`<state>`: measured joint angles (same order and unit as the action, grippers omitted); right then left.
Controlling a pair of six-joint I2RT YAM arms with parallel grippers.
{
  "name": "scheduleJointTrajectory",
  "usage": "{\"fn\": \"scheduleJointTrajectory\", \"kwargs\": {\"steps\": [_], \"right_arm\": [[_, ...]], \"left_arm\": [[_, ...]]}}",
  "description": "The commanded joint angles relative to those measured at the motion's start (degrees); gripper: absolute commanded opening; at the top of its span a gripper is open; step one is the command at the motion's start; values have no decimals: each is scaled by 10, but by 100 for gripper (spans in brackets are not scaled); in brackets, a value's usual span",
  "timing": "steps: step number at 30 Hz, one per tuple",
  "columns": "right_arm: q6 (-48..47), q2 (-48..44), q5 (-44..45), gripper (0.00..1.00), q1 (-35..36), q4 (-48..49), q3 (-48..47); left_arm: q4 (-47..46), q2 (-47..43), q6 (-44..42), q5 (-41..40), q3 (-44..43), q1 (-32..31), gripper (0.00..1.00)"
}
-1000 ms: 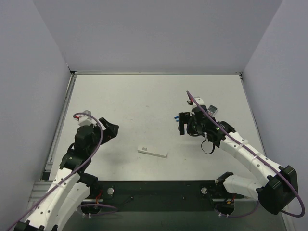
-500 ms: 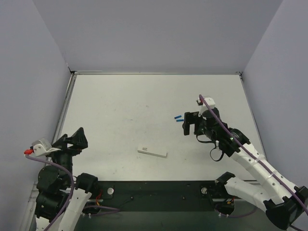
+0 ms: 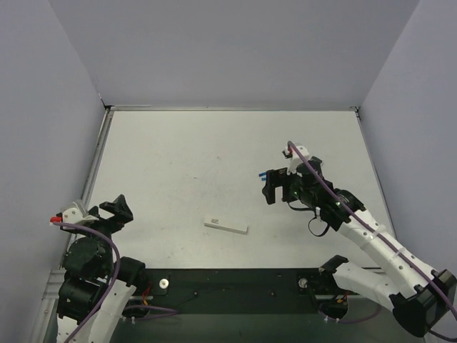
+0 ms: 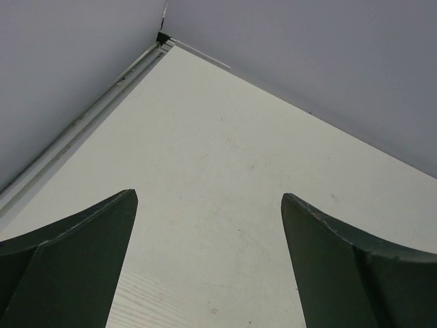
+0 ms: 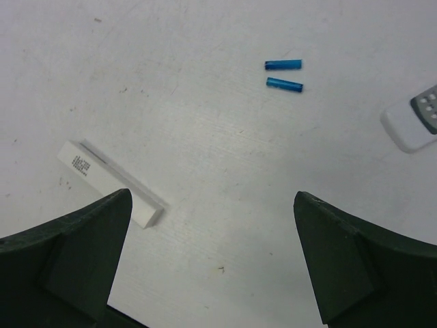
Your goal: Load the batteries into the remote control
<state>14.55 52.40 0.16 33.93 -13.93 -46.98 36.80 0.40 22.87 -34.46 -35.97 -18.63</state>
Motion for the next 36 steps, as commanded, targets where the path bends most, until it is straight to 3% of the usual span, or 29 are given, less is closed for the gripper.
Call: {"fn": "scheduleJointTrajectory", "kwargs": {"steps": [1,5,12,30,36], "right_arm": [[-25,61,-105,100,24,36,6],[-60,147,-103,100,101,30,-23],[-87,335,-114,100,165,3,-107],[-96,489,-80,96,219,-12,-186],[-90,518,-61,84,219,-12,-188]], "left_arm": [[-8,-63,-24,0,-1,3,97],[-3,-63,-21,-10,-2,4,97],[-2,-63,-22,-12,-1,5,97],[10,-64,-16,-30,-12,14,97],[12,-64,-14,-36,-11,15,97]]}}
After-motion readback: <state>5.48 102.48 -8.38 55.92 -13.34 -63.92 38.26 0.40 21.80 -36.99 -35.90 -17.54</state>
